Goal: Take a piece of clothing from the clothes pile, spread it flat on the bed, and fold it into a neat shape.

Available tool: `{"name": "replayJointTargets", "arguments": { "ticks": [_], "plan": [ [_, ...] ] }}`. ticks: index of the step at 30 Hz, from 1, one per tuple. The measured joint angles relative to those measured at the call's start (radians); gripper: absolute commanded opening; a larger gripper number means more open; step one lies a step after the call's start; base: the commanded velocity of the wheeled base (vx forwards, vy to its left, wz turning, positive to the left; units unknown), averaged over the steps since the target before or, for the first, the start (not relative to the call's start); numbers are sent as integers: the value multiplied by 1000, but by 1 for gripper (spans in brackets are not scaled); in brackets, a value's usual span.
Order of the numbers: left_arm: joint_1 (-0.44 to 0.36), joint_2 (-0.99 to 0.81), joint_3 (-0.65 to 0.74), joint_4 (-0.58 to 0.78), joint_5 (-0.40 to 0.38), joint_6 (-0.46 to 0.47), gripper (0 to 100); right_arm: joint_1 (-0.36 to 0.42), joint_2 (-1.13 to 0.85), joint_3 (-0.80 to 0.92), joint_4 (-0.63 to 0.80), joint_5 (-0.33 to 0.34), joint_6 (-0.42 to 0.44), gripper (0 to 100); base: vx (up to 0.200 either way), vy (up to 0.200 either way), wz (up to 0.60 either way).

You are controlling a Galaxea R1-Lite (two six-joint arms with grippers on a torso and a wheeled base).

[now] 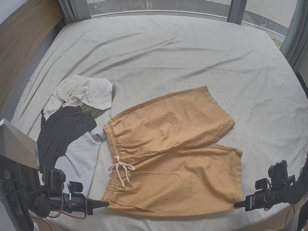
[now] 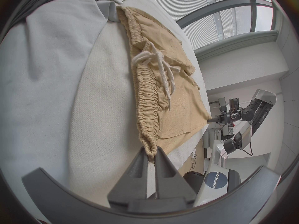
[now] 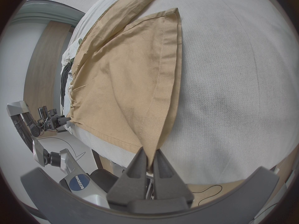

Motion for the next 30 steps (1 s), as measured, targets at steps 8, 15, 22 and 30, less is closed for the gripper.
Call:
{"name": "replayJointTargets", "arguments": {
  "ticks": [8, 15, 22, 30],
  "plan": [
    [-12, -4, -11, -226, -5, -25, 0, -9, -61, 0, -146, 20, 9, 0, 0, 0, 0],
    [-37, -2, -104, -254, 15, -51, 0, -13, -105, -47, -336, 44, 57, 0, 0, 0, 0],
    [-56, -66, -137, -254, 18, -164, 0, -12, -131, -98, -344, 50, 93, 0, 0, 0, 0],
    [-89, -178, -145, -254, 20, -311, 0, -12, -159, -182, -339, 65, 142, 0, 0, 0, 0]
  ]
}}
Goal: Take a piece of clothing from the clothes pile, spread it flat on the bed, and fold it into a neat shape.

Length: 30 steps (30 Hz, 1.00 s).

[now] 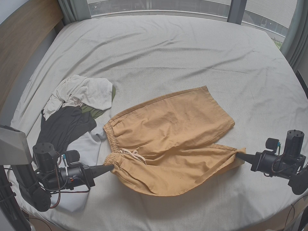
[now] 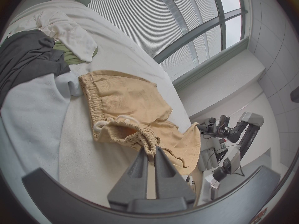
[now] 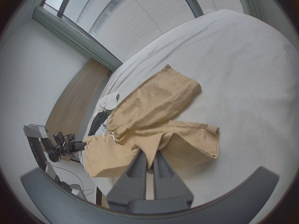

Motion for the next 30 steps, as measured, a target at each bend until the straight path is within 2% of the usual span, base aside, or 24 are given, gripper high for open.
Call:
{"name": "replayJointTargets", "arguments": {
  "ticks": [14, 19, 23, 30],
  "plan": [
    [-39, -58, -24, 1, 51, -32, 0, -16, -1, -203, 11, 6, 28, 0, 0, 0, 0],
    [-40, -59, -30, 1, 68, -44, 0, -36, 17, -258, 15, 7, 40, 0, 0, 0, 0],
    [-38, -60, -45, 1, 108, -101, 0, -61, 31, -287, 14, 26, 41, 0, 0, 0, 0],
    [-38, -61, -54, 1, 118, -109, 0, -103, 59, -333, 11, 46, 43, 0, 0, 0, 0]
  ]
}}
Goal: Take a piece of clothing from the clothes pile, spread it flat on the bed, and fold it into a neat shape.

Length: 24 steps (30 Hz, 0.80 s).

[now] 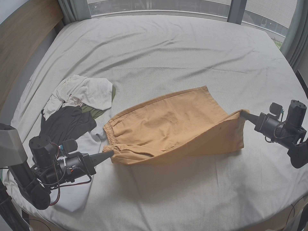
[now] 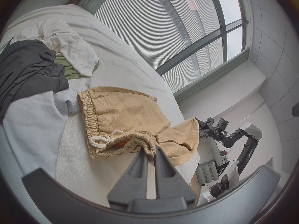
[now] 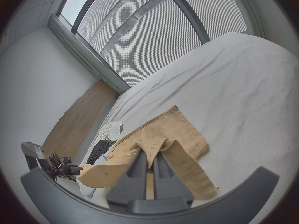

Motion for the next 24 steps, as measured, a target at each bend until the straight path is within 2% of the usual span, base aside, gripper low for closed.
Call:
{"name": "replayJointTargets", "arguments": {
  "ticks": [11, 15, 18, 24],
  "plan": [
    [3, -1, -1, 0, 0, -1, 0, 7, 21, -79, 10, 21, 23, 0, 0, 0, 0],
    [4, -1, -4, 0, 0, -10, 0, 10, 33, -128, 75, 21, 24, 0, 0, 0, 0],
    [3, -3, -7, 0, 0, -58, 0, 6, 39, -175, 137, 21, 23, 0, 0, 0, 0],
    [4, -5, -25, 0, 6, -71, 0, 2, 43, -223, 149, 21, 22, 0, 0, 0, 0]
  ]
}}
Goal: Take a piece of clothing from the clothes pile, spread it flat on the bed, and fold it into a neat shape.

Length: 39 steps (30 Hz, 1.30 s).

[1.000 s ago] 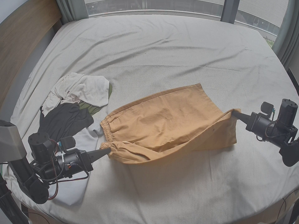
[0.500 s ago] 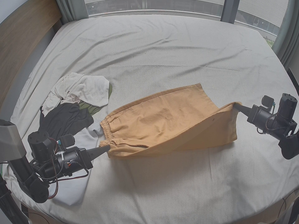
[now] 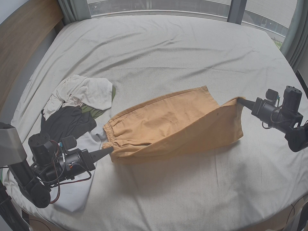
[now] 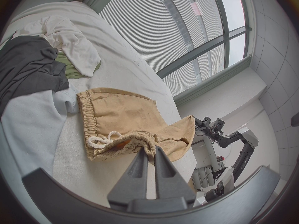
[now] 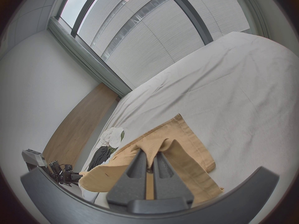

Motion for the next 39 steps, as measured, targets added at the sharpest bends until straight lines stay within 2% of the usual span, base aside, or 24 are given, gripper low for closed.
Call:
{"name": "replayJointTargets", "arguments": {
  "ticks": [17, 27, 39],
  "plan": [
    [0, 4, -12, 1, 41, -15, 0, 11, 53, -195, 127, 1, -4, 0, 0, 0, 0],
    [2, 20, -31, 1, 71, -20, 0, 18, 100, -247, 140, 0, -6, 0, 0, 0, 0],
    [7, 88, -127, 2, 179, -68, 0, 27, 167, -337, 160, -1, -5, 0, 0, 0, 0]
  ]
}}
